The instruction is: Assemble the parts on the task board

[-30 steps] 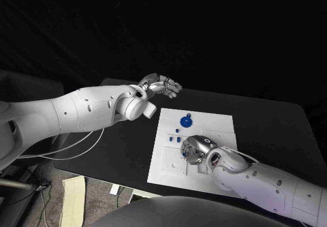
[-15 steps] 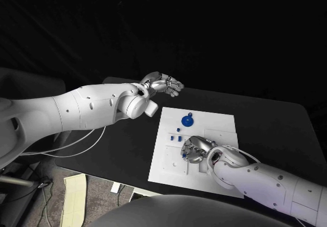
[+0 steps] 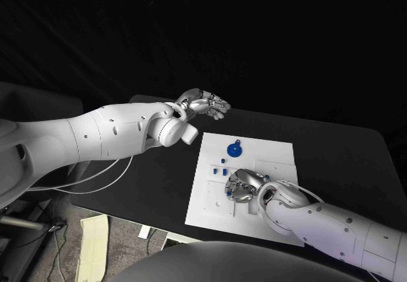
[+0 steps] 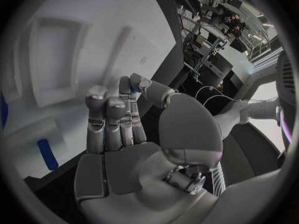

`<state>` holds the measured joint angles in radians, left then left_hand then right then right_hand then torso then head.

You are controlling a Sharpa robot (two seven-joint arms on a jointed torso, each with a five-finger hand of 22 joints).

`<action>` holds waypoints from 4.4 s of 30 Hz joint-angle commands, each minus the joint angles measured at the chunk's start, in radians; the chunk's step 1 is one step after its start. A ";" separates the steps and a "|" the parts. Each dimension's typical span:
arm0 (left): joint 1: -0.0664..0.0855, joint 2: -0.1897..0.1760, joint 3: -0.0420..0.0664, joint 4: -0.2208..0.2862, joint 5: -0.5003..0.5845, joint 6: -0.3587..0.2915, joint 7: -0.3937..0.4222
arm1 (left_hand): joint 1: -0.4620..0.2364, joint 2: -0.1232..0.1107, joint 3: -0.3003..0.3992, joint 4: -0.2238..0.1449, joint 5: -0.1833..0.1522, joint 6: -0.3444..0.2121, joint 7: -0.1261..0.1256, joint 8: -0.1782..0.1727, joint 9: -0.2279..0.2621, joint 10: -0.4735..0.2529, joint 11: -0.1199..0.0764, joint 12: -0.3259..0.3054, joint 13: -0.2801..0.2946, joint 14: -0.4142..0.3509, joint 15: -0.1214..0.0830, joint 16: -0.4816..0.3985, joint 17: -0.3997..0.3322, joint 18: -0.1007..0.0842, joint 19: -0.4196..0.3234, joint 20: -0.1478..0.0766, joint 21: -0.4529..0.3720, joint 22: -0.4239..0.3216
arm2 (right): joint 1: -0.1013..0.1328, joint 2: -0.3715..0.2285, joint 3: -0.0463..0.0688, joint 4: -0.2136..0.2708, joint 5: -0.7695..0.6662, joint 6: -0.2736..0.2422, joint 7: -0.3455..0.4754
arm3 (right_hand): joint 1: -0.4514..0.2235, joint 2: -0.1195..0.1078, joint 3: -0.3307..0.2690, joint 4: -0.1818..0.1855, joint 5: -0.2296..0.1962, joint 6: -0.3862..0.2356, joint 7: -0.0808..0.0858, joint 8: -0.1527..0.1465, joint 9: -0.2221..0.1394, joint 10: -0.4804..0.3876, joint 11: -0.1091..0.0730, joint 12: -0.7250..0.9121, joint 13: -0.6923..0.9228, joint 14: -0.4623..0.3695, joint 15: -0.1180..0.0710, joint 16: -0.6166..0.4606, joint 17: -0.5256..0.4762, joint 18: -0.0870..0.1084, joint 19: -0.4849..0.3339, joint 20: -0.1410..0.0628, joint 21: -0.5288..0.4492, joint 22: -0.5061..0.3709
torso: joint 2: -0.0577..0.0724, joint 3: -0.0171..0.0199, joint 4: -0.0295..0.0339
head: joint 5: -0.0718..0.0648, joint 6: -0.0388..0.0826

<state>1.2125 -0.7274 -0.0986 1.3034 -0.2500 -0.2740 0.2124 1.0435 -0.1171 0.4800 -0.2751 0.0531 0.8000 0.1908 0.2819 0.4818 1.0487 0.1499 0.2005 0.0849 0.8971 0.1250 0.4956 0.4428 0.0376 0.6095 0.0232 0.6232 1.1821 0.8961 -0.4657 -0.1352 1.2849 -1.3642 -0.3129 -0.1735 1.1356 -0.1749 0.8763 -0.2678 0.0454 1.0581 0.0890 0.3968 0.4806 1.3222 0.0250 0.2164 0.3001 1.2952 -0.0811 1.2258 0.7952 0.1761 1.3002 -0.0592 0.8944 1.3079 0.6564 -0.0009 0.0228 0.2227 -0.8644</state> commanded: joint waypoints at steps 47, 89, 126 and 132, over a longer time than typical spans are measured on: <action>0.002 0.010 0.001 -0.005 -0.002 0.000 0.007 | 0.005 -0.005 0.000 0.008 -0.001 -0.008 0.002 0.004 -0.002 0.005 0.005 -0.005 -0.003 0.010 0.001 -0.010 0.007 0.014 0.004 0.003 -0.009 0.003 | 0.000 0.004 0.000 -0.012 -0.095 0.014 0.000 | -0.004 0.005 0.000 -0.011 0.004 -0.002 0.009 -0.001 0.006 -0.010 0.002 -0.007 0.008 -0.004 -0.004 -0.007 -0.001 0.086 0.002 -0.008 -0.002 0.008 | 0.001 -0.0005 -0.0010 | -0.001 -0.004; 0.002 0.010 0.001 -0.004 -0.002 -0.001 0.005 | 0.005 -0.006 -0.001 0.009 -0.001 -0.009 0.002 0.005 -0.002 0.006 0.005 -0.006 -0.005 0.011 0.001 -0.014 0.012 0.014 0.004 0.003 -0.011 0.005 | 0.000 0.015 0.000 -0.022 -0.100 0.029 -0.001 | -0.006 0.007 0.002 -0.012 0.004 -0.003 0.009 -0.002 0.008 -0.011 0.002 -0.008 0.013 -0.005 -0.003 -0.007 -0.001 0.086 0.001 -0.010 -0.001 0.010 | 0.000 0.0009 -0.0003 | -0.003 -0.008; 0.002 0.010 0.001 -0.001 -0.002 0.000 0.004 | 0.005 -0.006 -0.001 0.009 -0.001 -0.011 0.002 0.005 -0.003 0.006 0.005 -0.007 -0.006 0.012 0.001 -0.018 0.016 0.014 0.005 0.003 -0.013 0.007 | -0.001 0.029 -0.001 -0.042 -0.112 0.044 0.000 | -0.007 0.008 0.002 -0.013 0.004 -0.003 0.009 -0.003 0.011 -0.013 0.002 -0.009 0.018 -0.006 -0.003 -0.007 0.000 0.086 0.000 -0.010 -0.001 0.011 | 0.000 0.0002 0.0002 | -0.003 -0.008; 0.002 0.010 0.001 -0.001 -0.002 0.000 0.005 | 0.005 -0.006 -0.001 0.009 -0.001 -0.011 0.002 0.005 -0.003 0.006 0.005 -0.007 -0.007 0.012 0.001 -0.018 0.017 0.014 0.005 0.003 -0.013 0.007 | -0.001 0.034 -0.001 -0.049 -0.116 0.041 0.000 | -0.007 0.008 0.003 -0.014 0.004 -0.004 0.009 -0.004 0.011 -0.013 0.002 -0.009 0.018 -0.006 -0.003 -0.007 0.000 0.086 0.000 -0.010 -0.001 0.011 | 0.000 0.0004 0.0004 | -0.002 -0.008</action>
<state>1.2136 -0.7196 -0.0986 1.2998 -0.2502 -0.2741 0.2105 1.0435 -0.1171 0.4774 -0.2726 0.0531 0.7965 0.1943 0.2819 0.4806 1.0523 0.1535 0.1970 0.0793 0.9026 0.1234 0.4839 0.4581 0.0371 0.6095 0.0233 0.6154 1.1875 0.8964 -0.4338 -0.1353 1.2383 -1.4691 -0.2877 -0.1757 1.1320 -0.1714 0.8789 -0.2762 0.0454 1.0565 0.0911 0.3879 0.4902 1.3186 0.0281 0.2117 0.3192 1.2952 -0.0811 1.2218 0.7948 0.1763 1.3021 -0.0638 0.8943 1.3080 0.6564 -0.0004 0.0229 0.2202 -0.8726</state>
